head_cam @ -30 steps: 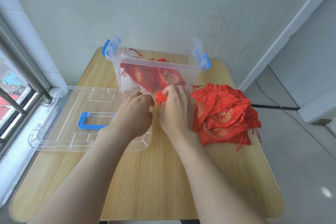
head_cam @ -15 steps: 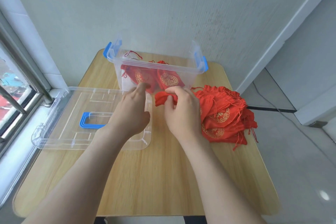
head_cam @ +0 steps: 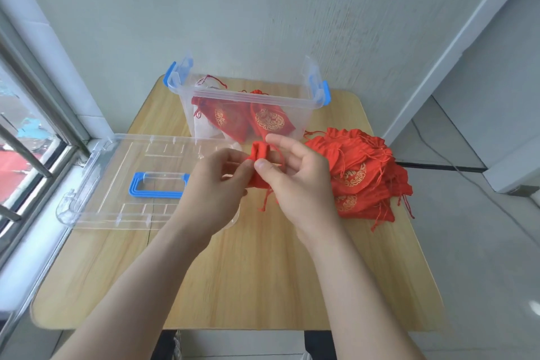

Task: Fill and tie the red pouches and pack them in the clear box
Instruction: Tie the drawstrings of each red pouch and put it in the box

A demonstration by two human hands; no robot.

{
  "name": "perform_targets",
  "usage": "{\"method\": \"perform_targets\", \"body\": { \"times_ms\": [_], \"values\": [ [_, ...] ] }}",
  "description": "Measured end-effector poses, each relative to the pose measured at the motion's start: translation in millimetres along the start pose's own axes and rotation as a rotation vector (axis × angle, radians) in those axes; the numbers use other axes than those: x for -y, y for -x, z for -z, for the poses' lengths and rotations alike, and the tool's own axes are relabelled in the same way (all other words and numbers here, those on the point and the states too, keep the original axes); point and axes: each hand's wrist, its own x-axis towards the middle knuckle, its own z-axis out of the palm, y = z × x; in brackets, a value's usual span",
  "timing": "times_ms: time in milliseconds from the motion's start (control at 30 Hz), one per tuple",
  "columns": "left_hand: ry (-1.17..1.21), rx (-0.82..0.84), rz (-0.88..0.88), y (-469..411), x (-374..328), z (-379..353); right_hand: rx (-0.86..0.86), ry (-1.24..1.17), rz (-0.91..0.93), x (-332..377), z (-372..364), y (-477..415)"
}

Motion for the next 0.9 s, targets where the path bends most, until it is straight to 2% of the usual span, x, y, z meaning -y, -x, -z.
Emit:
{"method": "perform_targets", "body": {
  "times_ms": [100,167,300,367,433,533,667,800,900],
  "values": [
    [0.211,-0.052,0.188,-0.9,-2.5,-2.8,-0.026,0.069,0.013,-4.1,2.4,0.9],
    [0.302,-0.079,0.246,-3.9,-4.7,-5.0,-0.072,0.064,0.013,-5.9,1.9,1.0],
    [0.331,-0.102,0.203,-2.6,-12.3,-9.4,-0.053,-0.049,-0.010,-5.3,-5.5,1.3],
    [0.284,-0.112,0.177,-3.1,-16.6,-8.8,-0.052,-0.035,0.052,-6.8,-10.0,1.5],
    [0.232,-0.081,0.163,-6.3,-18.8,-7.9,-0.069,0.013,0.125,-8.8,-14.1,1.6],
    [0.210,-0.029,0.112,-8.9,-21.4,-10.3,-0.070,-0.027,0.107,-8.3,-18.8,-1.0],
    [0.248,-0.168,0.070,-9.6,-19.0,-12.8,-0.072,0.064,0.129,-6.8,-23.4,-5.2],
    [0.338,-0.227,0.108,-14.7,-18.9,-10.3,-0.167,0.121,0.138,-5.2,-28.0,-6.5],
    [0.383,-0.205,0.177,-19.4,-18.1,-8.2,-0.179,0.152,0.163,-5.3,-26.1,-8.9]
  ]
}}
